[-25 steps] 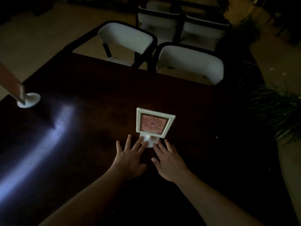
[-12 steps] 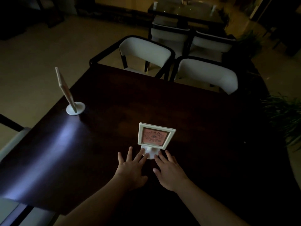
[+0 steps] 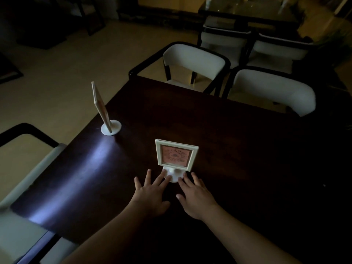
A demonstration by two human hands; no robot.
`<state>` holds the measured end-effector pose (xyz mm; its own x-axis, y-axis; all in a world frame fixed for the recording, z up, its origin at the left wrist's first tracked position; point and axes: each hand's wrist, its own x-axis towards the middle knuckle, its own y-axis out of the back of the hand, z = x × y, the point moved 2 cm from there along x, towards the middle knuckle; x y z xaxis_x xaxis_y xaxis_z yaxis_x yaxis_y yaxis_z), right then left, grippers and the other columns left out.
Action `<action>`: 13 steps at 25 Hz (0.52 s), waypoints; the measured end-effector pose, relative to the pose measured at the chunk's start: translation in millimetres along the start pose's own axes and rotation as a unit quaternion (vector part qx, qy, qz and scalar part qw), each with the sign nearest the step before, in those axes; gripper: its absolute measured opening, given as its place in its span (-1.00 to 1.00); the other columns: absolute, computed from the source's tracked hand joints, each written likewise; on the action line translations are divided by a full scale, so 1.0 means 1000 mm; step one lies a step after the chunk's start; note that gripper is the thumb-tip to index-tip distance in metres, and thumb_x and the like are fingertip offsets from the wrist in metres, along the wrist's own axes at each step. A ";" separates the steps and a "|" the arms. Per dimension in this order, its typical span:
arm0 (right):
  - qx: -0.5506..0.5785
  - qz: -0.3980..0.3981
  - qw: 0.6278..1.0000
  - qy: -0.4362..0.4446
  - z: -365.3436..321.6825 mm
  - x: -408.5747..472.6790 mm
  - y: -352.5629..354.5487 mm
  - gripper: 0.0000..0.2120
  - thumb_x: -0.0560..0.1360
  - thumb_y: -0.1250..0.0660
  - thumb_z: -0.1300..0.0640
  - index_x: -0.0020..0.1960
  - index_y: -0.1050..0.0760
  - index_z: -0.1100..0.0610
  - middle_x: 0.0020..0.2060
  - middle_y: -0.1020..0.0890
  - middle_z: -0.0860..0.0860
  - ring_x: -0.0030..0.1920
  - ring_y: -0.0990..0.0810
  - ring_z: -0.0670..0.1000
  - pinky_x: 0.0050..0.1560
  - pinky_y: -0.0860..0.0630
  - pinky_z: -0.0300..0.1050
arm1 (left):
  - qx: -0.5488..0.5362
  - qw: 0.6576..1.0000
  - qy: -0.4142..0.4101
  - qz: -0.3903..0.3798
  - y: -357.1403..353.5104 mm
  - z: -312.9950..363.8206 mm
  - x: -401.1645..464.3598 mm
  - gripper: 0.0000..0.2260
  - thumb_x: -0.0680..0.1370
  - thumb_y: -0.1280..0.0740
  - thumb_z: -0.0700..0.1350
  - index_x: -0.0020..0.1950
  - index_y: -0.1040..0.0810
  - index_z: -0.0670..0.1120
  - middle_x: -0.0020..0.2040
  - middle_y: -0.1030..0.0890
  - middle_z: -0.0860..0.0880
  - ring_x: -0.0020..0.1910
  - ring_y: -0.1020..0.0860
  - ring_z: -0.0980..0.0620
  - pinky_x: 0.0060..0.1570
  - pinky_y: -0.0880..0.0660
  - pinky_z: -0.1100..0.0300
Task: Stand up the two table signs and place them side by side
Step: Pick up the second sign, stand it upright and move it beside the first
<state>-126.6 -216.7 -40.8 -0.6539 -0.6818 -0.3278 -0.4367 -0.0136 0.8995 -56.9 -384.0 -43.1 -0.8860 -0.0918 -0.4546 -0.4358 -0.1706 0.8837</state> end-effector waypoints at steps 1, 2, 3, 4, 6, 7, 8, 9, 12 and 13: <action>-0.002 -0.001 1.000 0.005 -0.002 0.006 0.001 -0.38 0.64 -0.05 -0.16 0.61 0.02 0.05 0.62 -0.01 0.03 0.59 0.15 0.17 0.54 0.06 0.17 | -0.004 1.000 0.006 0.001 0.001 -0.004 0.002 -0.18 0.44 -0.16 0.30 0.57 0.24 0.22 0.59 0.29 0.14 0.53 0.31 -0.26 0.33 0.15 -0.52; -0.006 -0.001 1.000 0.011 -0.005 0.013 0.002 -0.38 0.64 -0.05 -0.16 0.61 0.02 0.06 0.62 -0.02 0.04 0.59 0.14 0.17 0.54 0.06 0.17 | -0.009 1.000 0.010 0.002 0.002 -0.009 0.004 -0.18 0.44 -0.17 0.30 0.56 0.24 0.22 0.59 0.29 0.14 0.53 0.30 -0.26 0.33 0.15 -0.52; -0.010 -0.001 1.000 0.015 -0.008 0.019 0.003 -0.38 0.64 -0.05 -0.16 0.61 0.02 0.06 0.62 -0.02 0.05 0.59 0.14 0.18 0.53 0.06 0.17 | -0.010 1.000 0.013 0.004 0.003 -0.014 0.005 -0.18 0.44 -0.16 0.29 0.56 0.24 0.22 0.59 0.28 0.15 0.54 0.30 -0.26 0.33 0.15 -0.52; -0.014 -0.002 1.000 0.017 -0.012 0.026 0.005 -0.38 0.64 -0.05 -0.16 0.61 0.02 0.06 0.62 -0.02 0.06 0.59 0.13 0.18 0.53 0.06 0.17 | -0.010 1.000 0.015 0.007 0.006 -0.021 0.008 -0.18 0.44 -0.16 0.29 0.57 0.24 0.22 0.60 0.28 0.15 0.54 0.30 -0.26 0.34 0.14 -0.52; -0.020 -0.006 1.000 0.018 -0.022 0.042 0.008 -0.37 0.65 -0.05 -0.16 0.61 0.03 0.06 0.62 -0.01 0.06 0.59 0.14 0.18 0.54 0.06 0.17 | -0.006 1.000 0.015 0.012 0.013 -0.038 0.014 -0.19 0.45 -0.16 0.30 0.57 0.23 0.22 0.60 0.26 0.16 0.54 0.29 -0.26 0.34 0.14 -0.52; -0.023 -0.009 1.000 0.017 -0.027 0.048 0.011 -0.37 0.65 -0.05 -0.16 0.61 0.03 0.07 0.62 -0.01 0.06 0.59 0.14 0.19 0.54 0.06 0.17 | -0.003 1.000 0.014 0.014 0.016 -0.045 0.017 -0.20 0.46 -0.15 0.30 0.57 0.23 0.22 0.60 0.25 0.15 0.54 0.29 -0.26 0.34 0.15 -0.51; -0.025 -0.011 0.999 0.017 -0.031 0.054 0.013 -0.37 0.65 -0.05 -0.16 0.61 0.03 0.07 0.62 -0.01 0.06 0.59 0.14 0.19 0.54 0.06 0.18 | -0.001 1.000 0.012 0.015 0.020 -0.052 0.019 -0.20 0.46 -0.15 0.30 0.57 0.22 0.22 0.60 0.25 0.15 0.54 0.29 -0.26 0.34 0.14 -0.51; -0.026 -0.012 0.999 0.015 -0.037 0.062 0.016 -0.37 0.65 -0.05 -0.15 0.61 0.03 0.07 0.62 -0.01 0.07 0.59 0.14 0.20 0.54 0.06 0.18 | 0.000 1.000 0.009 0.017 0.024 -0.061 0.023 -0.20 0.46 -0.15 0.29 0.58 0.21 0.21 0.60 0.24 0.15 0.54 0.29 -0.26 0.34 0.14 -0.51; -0.027 -0.011 1.000 0.002 -0.057 0.085 0.023 -0.38 0.65 -0.05 -0.14 0.61 0.03 0.08 0.62 0.00 0.08 0.59 0.14 0.20 0.55 0.05 0.18 | 0.001 1.000 -0.002 0.018 0.035 -0.088 0.032 -0.21 0.47 -0.15 0.29 0.58 0.22 0.21 0.60 0.25 0.14 0.54 0.30 -0.26 0.35 0.15 -0.51; -0.026 -0.011 1.000 -0.003 -0.063 0.092 0.025 -0.37 0.65 -0.06 -0.14 0.61 0.03 0.08 0.62 0.00 0.08 0.59 0.14 0.19 0.55 0.05 0.18 | 0.001 1.000 -0.006 0.017 0.038 -0.098 0.035 -0.21 0.47 -0.15 0.28 0.58 0.23 0.20 0.60 0.26 0.14 0.53 0.31 -0.26 0.35 0.16 -0.50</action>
<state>-158.5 -326.0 -30.2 -0.6486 -0.6761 -0.3496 -0.4183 -0.0672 0.9058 -88.8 -489.4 -36.3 -0.9016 -0.0864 -0.4239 -0.4064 -0.1666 0.8984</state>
